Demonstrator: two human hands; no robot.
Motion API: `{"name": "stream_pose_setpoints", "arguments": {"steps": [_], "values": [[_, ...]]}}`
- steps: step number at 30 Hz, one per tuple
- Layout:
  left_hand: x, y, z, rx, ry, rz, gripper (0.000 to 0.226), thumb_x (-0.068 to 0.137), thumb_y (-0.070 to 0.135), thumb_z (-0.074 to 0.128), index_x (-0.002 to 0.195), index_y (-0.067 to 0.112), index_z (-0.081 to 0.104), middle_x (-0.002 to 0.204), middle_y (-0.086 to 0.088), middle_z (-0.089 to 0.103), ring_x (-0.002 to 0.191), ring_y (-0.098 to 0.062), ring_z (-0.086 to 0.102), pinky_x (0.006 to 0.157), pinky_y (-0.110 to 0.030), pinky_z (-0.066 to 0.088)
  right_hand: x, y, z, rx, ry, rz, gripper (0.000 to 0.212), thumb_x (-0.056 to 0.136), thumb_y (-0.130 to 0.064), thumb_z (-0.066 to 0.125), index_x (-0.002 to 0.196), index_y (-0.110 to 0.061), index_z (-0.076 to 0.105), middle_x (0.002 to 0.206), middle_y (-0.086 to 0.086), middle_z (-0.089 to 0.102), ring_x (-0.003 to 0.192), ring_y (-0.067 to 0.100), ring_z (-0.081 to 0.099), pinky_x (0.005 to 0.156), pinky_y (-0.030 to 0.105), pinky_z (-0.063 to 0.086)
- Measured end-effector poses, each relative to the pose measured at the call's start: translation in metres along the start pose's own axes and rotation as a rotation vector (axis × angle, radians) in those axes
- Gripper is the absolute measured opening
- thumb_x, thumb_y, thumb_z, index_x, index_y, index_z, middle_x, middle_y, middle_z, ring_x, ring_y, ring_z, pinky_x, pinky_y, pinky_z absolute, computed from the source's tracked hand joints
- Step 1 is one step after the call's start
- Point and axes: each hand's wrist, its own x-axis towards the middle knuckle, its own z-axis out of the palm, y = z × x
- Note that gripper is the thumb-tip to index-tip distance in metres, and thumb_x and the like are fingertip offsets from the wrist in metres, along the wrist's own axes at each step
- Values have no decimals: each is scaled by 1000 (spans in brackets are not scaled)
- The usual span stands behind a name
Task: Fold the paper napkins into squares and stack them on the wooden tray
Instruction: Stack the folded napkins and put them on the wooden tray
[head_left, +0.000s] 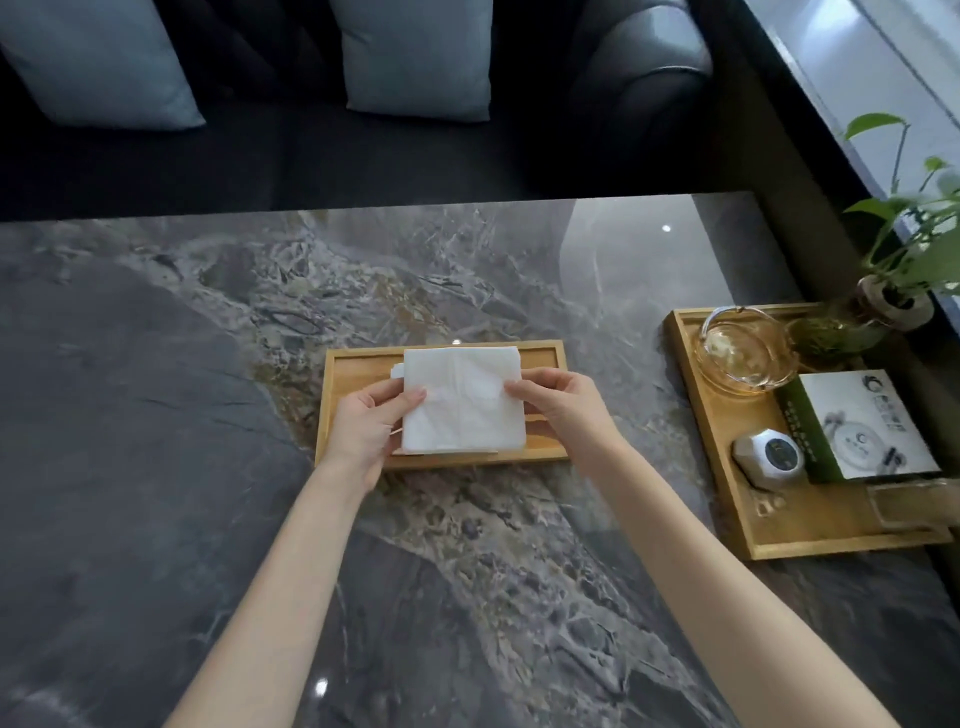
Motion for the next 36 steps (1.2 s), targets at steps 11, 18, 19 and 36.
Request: {"name": "stream_pose_setpoints", "arguments": {"steps": [11,18,19,36], "values": [[32,-15,-13,558,284,144,25,76,21,70,96,6,68,98,-10,70,87,-22,62,83,-36,50,37,21,21,-386,110,-88,6,82,-19,67,77,-17,66,84,6,70,77,22,66,67,37,58],[29,-14,-7,729,362,212,27,78,22,68,100,6,63,96,-7,66,82,-17,56,70,-26,41,38,28,24,-590,148,-165,21,84,-25,64,100,-13,60,86,0,64,73,11,58,59,20,44],[27,-15,-6,769,387,257,29,79,23,67,103,7,61,100,-9,64,85,-19,56,71,-28,42,35,28,26,-631,186,-191,23,85,-25,63,103,-12,57,84,0,61,71,10,55,58,20,43],[16,-59,4,1561,-22,585,64,84,46,0,143,22,1,155,1,-1,139,-12,-8,109,-43,-10,15,73,18,-1455,35,-573,66,90,-53,-5,146,-20,8,155,-3,6,139,15,-10,110,37,-17]]}}
